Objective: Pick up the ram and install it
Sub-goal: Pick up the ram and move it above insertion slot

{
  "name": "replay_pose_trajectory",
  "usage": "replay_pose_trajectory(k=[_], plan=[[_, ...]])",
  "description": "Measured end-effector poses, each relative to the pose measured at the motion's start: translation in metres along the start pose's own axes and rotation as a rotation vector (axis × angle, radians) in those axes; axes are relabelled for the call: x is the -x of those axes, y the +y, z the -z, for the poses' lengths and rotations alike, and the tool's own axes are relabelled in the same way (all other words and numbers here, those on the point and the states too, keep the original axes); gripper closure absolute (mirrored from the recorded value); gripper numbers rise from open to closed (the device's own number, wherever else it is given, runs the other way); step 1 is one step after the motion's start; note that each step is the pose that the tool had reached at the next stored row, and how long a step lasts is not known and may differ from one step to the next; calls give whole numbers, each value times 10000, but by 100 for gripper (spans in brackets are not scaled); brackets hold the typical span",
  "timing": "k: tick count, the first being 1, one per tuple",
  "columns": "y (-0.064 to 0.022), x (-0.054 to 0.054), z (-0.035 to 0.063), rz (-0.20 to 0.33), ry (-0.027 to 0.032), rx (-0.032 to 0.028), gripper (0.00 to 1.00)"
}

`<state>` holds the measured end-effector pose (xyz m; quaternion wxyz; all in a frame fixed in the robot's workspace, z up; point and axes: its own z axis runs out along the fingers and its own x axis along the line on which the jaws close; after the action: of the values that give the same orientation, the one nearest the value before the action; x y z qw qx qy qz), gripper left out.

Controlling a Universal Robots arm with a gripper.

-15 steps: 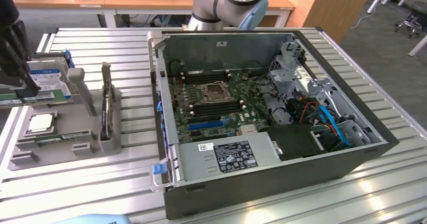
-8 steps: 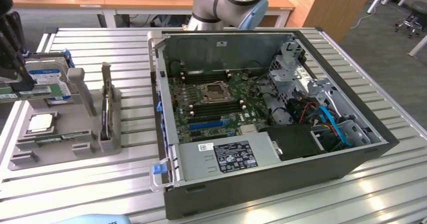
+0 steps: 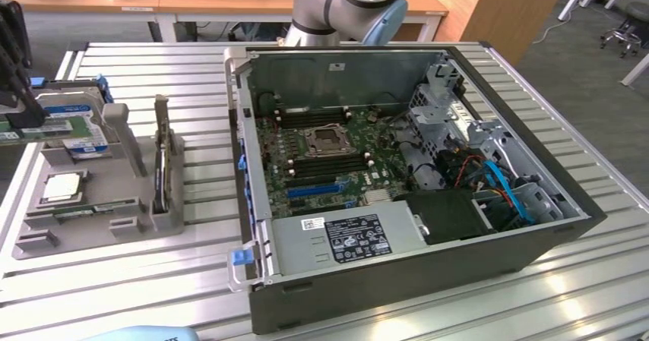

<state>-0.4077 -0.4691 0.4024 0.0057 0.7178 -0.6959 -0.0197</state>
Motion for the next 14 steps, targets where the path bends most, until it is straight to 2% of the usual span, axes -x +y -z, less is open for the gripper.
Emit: replay_pose_trajectory(k=[3, 11, 14], plan=[[1, 1, 37, 0, -1, -1, 88], [1, 1, 41, 0, 0, 1, 88], [-29, -1, 43, 2, 1, 2, 88]])
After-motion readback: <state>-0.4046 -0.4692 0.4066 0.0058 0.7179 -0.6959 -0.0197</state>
